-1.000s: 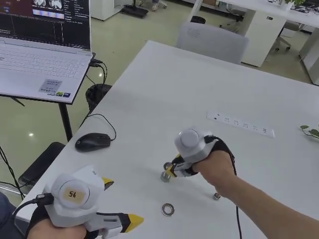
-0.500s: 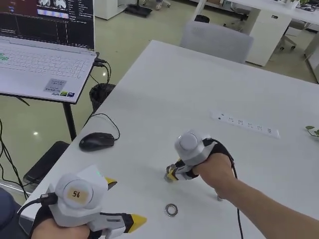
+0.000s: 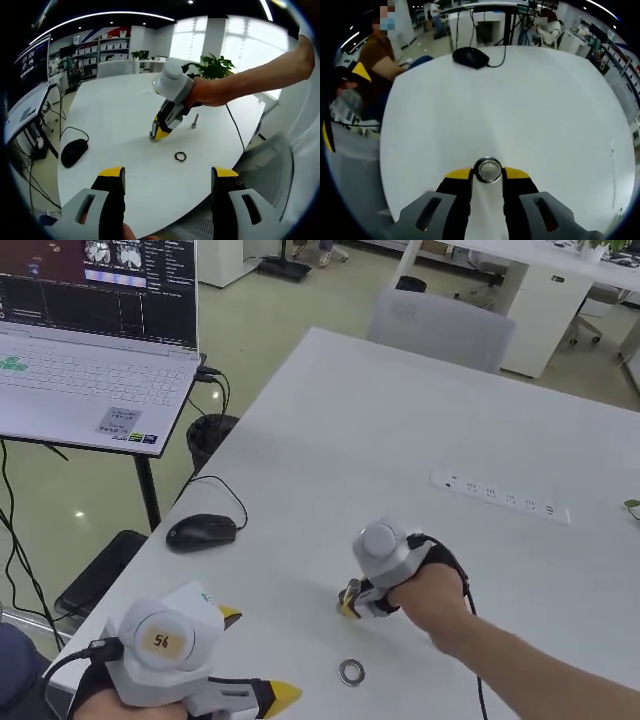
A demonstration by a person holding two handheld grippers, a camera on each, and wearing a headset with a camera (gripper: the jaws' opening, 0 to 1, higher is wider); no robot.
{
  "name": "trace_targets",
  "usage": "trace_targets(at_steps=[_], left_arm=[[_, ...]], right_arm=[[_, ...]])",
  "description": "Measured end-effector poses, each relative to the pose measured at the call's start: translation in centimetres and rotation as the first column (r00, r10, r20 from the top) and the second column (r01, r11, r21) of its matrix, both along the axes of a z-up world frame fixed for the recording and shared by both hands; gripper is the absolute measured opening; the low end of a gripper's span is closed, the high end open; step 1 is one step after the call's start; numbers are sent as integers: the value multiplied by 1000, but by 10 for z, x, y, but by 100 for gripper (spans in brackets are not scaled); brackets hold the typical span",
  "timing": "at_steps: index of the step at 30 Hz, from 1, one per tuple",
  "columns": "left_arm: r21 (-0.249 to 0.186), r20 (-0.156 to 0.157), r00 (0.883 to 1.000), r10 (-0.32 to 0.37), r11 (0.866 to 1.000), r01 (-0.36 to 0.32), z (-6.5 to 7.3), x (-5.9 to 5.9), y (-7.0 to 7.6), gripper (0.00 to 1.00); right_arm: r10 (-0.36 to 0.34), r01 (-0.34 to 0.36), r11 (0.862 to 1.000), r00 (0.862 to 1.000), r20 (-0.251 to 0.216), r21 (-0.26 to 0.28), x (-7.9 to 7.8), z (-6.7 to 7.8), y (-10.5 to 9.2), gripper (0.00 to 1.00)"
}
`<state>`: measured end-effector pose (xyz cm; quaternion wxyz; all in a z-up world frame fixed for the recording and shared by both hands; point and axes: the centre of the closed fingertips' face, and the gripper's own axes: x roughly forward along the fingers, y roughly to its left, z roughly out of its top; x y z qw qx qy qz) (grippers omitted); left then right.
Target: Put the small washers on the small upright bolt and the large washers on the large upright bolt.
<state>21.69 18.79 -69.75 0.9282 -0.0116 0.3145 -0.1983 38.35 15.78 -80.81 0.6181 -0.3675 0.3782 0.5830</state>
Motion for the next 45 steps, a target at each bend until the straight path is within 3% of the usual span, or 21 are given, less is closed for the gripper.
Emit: trace_targets(at_steps=[4, 9, 19, 22, 32, 39, 45], left_arm=[[3, 1, 1000, -6, 1000, 6, 1, 1, -2, 69], [7, 8, 1000, -8, 1000, 8, 4, 3, -1, 69], [9, 9, 1000, -9, 1000, 9, 4, -2, -4, 69], [10, 9, 1000, -10, 1000, 10, 4, -3, -5, 69], [18, 18, 1000, -21, 1000, 20, 7, -2, -7, 70], [19, 21, 1000, -20, 1000, 19, 8, -1, -6, 69], [18, 19, 1000, -25, 1000, 25, 7, -1, -9, 70]], right_arm=[[30, -30, 999, 1000, 1, 11, -2, 2, 1, 24], [4, -4, 1000, 1000, -20, 16, -3, 5, -6, 25], [-15, 16, 999, 1000, -16, 34, -11, 14, -27, 26], [3, -3, 1000, 1000, 8, 26, -15, 15, -35, 25], [23, -23, 1000, 1000, -4, 9, -28, 13, -56, 25], [70, -70, 998, 997, -29, 7, -48, 7, -61, 24], [207, -205, 978, 976, -69, 28, -78, -1, -54, 24]])
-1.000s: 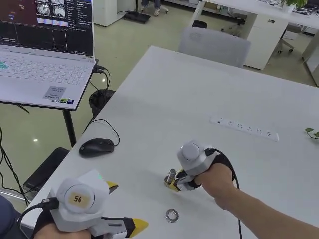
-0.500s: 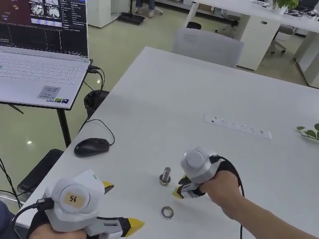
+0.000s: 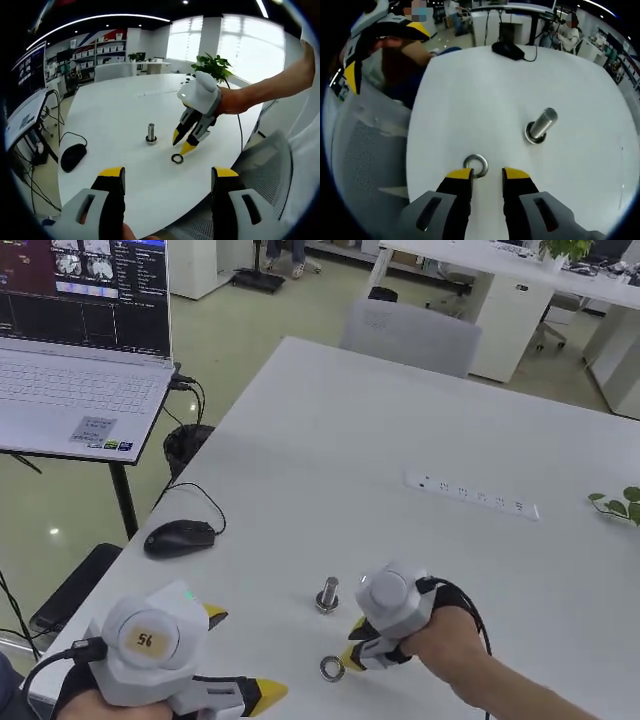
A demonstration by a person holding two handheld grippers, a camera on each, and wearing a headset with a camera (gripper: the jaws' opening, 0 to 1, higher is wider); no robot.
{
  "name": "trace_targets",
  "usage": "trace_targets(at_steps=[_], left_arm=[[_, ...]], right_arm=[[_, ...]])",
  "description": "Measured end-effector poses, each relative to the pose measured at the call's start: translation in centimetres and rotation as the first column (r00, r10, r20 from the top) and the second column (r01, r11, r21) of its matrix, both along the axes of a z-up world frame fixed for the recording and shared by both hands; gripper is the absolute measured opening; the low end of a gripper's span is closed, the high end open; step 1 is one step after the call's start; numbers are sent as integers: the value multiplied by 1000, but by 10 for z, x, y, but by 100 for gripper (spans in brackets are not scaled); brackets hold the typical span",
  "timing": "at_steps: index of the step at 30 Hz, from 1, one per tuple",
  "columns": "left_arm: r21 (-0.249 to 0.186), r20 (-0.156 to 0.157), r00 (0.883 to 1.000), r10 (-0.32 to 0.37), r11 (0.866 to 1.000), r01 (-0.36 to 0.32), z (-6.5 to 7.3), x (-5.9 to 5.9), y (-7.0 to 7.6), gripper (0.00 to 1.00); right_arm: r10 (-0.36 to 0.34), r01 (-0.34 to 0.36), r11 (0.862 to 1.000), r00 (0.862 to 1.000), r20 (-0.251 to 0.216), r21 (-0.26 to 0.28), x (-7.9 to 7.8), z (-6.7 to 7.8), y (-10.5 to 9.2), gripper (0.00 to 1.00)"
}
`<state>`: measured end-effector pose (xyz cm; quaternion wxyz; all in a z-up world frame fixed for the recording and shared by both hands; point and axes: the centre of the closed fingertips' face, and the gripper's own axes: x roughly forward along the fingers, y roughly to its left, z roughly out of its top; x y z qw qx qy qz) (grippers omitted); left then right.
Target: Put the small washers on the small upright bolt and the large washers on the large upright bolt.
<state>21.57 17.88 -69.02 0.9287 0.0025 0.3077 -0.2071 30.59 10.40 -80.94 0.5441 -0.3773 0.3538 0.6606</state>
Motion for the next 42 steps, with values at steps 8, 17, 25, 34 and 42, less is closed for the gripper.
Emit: trace_targets(at_steps=[8, 17, 25, 34, 42], left_arm=[[-1, 1, 1000, -1, 1000, 1, 2, -1, -1, 70], [3, -3, 1000, 3, 1000, -3, 2, -2, 2, 70], [2, -4, 1000, -8, 1000, 8, 2, 2, -2, 70], [0, -1, 1000, -16, 1000, 16, 2, 4, -5, 70], [-4, -6, 1000, -15, 1000, 15, 0, 3, -7, 70]], right_arm=[[229, -226, 972, 972, 43, -66, -15, -13, -4, 25], [295, -290, 953, 954, 54, -86, -11, -15, -2, 30], [368, -361, 928, 927, 70, -93, -12, -15, -2, 32], [435, -429, 899, 898, 65, -90, -13, -15, 1, 33], [413, -410, 910, 909, 52, -63, -20, -15, 4, 24]])
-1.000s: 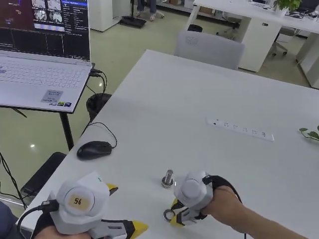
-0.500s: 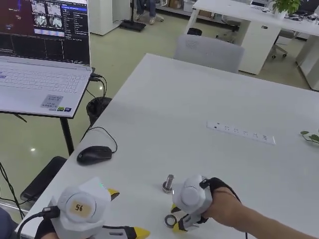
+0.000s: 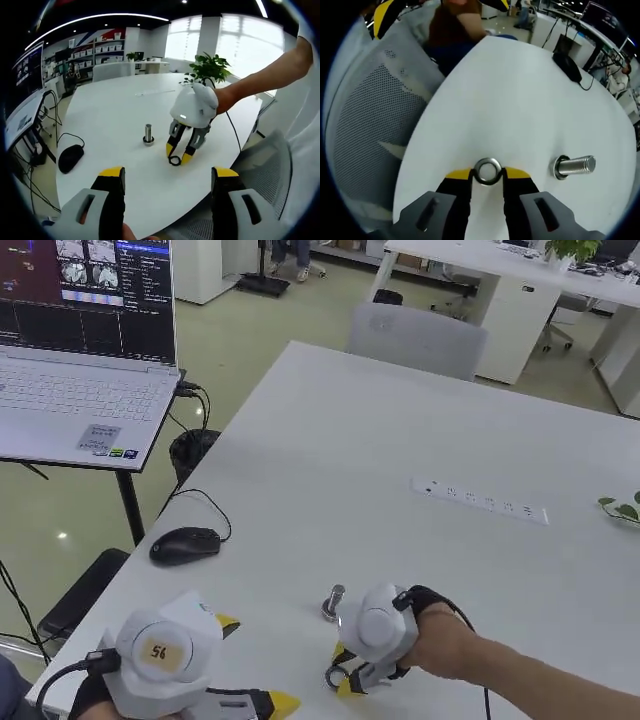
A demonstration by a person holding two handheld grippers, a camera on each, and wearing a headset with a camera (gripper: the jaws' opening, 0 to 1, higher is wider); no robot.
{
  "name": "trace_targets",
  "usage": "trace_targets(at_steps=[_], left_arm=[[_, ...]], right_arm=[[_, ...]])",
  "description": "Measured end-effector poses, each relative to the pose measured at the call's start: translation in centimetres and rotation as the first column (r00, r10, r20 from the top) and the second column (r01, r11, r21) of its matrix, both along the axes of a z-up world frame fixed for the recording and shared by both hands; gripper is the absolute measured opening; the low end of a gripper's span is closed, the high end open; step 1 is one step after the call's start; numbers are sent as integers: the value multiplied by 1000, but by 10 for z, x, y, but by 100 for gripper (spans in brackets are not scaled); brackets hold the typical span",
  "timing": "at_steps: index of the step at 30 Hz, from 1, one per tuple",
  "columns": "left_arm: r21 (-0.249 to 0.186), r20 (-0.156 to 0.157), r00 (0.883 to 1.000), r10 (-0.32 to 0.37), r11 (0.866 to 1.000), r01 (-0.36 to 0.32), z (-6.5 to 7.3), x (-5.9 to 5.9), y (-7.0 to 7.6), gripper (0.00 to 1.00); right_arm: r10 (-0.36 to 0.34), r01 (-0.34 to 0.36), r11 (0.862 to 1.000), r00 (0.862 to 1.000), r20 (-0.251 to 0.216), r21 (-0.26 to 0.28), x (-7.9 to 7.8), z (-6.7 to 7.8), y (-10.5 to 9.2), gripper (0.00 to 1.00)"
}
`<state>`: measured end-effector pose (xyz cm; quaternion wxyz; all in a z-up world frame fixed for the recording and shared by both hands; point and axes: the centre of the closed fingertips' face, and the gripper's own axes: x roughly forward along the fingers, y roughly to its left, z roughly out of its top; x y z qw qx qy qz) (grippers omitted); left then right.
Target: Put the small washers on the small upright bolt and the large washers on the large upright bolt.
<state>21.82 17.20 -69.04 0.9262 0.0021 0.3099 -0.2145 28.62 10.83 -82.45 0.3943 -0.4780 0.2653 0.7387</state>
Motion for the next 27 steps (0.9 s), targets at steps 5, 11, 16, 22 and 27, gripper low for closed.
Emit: trace_targets(at_steps=[5, 11, 16, 22, 27], left_arm=[[3, 2, 1000, 4, 1000, -4, 1, -1, 2, 70], [5, -2, 1000, 15, 1000, -15, 0, -4, 7, 70], [5, -3, 1000, 16, 1000, -16, -1, -4, 6, 70], [3, -1, 1000, 10, 1000, -10, 0, -1, 3, 70], [4, 0, 1000, 5, 1000, -5, 0, 0, 2, 70]], right_arm=[[-33, 33, 999, 999, 2, 10, 2, 0, 0, 24], [-88, 88, 996, 996, 3, 23, 3, 1, -2, 23], [-130, 130, 991, 992, -8, 39, 3, 2, -4, 23], [-173, 174, 983, 985, -24, 58, 5, 6, -3, 23], [-198, 200, 977, 980, -34, 69, 7, 8, -2, 23]])
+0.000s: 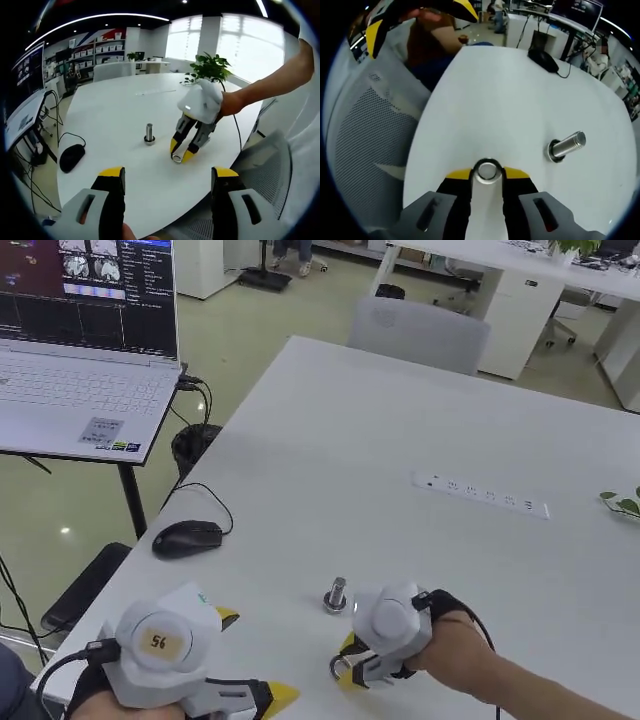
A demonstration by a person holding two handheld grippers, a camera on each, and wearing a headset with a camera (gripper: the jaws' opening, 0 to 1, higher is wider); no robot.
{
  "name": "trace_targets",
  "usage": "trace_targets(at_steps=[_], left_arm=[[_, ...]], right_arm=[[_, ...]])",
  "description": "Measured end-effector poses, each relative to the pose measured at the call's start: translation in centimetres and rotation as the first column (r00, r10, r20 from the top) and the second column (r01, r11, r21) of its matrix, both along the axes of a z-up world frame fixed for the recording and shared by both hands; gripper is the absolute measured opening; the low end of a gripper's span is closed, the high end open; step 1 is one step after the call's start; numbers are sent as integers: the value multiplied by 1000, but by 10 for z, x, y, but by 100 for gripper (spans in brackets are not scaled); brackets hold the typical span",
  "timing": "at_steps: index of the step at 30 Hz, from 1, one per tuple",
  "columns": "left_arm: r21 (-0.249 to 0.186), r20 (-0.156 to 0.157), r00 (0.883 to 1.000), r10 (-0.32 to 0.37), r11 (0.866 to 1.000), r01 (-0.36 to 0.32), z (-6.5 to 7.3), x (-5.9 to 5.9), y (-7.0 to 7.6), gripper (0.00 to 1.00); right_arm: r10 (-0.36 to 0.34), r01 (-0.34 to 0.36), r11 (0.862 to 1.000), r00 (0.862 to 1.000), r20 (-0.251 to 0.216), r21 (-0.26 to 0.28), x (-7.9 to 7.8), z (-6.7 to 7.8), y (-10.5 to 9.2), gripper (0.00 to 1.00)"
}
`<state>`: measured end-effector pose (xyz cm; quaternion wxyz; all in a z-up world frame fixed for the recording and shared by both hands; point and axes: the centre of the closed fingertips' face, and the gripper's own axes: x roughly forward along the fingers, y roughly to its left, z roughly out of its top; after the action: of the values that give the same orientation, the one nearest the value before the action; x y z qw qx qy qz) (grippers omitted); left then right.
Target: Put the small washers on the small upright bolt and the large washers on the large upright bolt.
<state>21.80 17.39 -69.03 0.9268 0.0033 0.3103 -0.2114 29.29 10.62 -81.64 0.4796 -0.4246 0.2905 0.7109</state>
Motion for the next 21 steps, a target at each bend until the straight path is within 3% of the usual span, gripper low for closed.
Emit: trace_targets(at_steps=[7, 11, 15, 21], left_arm=[[1, -5, 1000, 2, 1000, -2, 0, -2, 1, 70], [2, -7, 1000, 1, 1000, -1, -1, -2, 1, 70], [4, -7, 1000, 0, 1000, 0, -1, -3, 1, 70], [6, -9, 1000, 2, 1000, -2, -1, -3, 2, 70]], right_arm=[[-27, 27, 999, 1000, -14, -22, 0, -6, -2, 24], [8, -8, 999, 1000, -17, -31, -2, -6, -1, 24], [148, -147, 987, 989, 9, -66, -3, -7, -6, 25], [313, -308, 946, 949, 40, -105, -3, -8, -9, 28]])
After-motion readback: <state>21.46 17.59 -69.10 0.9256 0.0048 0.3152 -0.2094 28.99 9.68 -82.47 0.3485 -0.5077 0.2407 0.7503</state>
